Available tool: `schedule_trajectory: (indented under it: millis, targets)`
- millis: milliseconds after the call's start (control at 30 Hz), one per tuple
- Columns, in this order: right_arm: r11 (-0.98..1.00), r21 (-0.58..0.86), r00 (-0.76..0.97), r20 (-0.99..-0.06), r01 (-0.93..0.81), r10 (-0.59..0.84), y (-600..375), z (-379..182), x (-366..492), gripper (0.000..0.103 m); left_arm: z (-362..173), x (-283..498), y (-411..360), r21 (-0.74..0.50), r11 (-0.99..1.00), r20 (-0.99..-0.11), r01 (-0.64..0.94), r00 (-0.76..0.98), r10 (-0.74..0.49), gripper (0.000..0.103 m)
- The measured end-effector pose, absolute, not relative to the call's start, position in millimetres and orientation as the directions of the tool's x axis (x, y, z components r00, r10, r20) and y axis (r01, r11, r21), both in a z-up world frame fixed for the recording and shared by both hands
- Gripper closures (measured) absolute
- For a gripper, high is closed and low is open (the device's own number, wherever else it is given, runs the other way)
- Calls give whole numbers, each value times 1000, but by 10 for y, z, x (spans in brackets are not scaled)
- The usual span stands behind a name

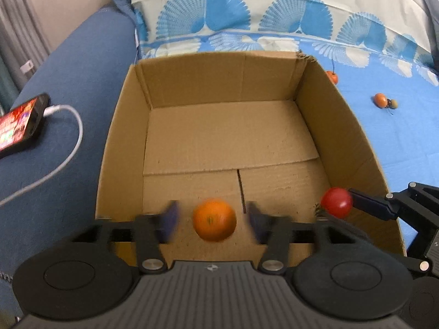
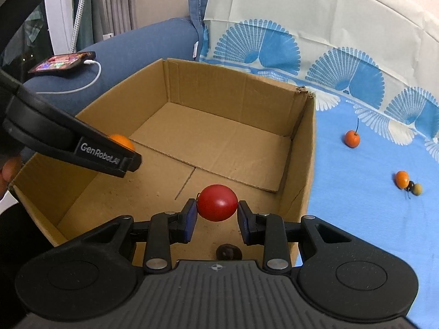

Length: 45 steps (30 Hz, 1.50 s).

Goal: Organize fruits
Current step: 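Open both tools to drop the mandarin and tomato into the box, then lift both open tools away from the box toward the remaining fruits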

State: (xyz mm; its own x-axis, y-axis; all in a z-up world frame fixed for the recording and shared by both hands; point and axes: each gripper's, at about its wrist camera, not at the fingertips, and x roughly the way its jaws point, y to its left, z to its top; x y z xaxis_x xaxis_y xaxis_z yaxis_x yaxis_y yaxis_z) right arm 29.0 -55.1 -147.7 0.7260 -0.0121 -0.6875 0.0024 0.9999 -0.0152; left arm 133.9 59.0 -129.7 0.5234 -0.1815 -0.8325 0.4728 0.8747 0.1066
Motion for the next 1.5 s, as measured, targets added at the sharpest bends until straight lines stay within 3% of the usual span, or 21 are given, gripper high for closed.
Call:
schedule_trajectory:
  millis: [67, 133, 333, 667, 733, 867, 967, 1067, 1500]
  targets:
    - [1000, -24, 734, -679, -11, -9, -544, -1451, 259, 44, -1231, 1283, 579, 137, 875, -794, 464, 580, -183, 0]
    - [999, -35, 736, -677, -13, -14, -538, -1430, 243, 30, -1174, 1235, 547, 152, 861, -774, 486, 600, -202, 0]
    - [1000, -14, 727, -687, -5, -5, -519, -1365, 144, 15, -1096, 1157, 524, 162, 834, -758, 528, 608, -237, 0]
    - [1000, 1, 729, -684, 25, -18, -542, -1207, -47, 10, -772, 1003, 587, 109, 766, -673, 634, 614, -413, 0]
    - [1000, 7, 726, -688, 30, -17, -527, -1190, -55, 10, -663, 976, 599, 171, 740, -602, 651, 664, -445, 0]
    - [999, -26, 713, -701, 19, -31, -445, -1172, -64, 10, -487, 967, 693, 351, 716, -343, 604, 794, -502, 0]
    - [998, -59, 698, -715, 0, -43, -366, -1153, -62, 10, -530, 1141, 726, 476, 712, -214, 516, 853, -475, 0]
    - [996, -87, 684, -728, -17, -52, -275, -1137, -28, 10, -667, 1484, 785, 524, 709, -221, 472, 880, -421, 0]
    - [986, -133, 676, -737, -99, -31, 152, -1058, 112, 10, -1091, 2418, 1389, 455, 772, -405, 443, 875, -264, 0]
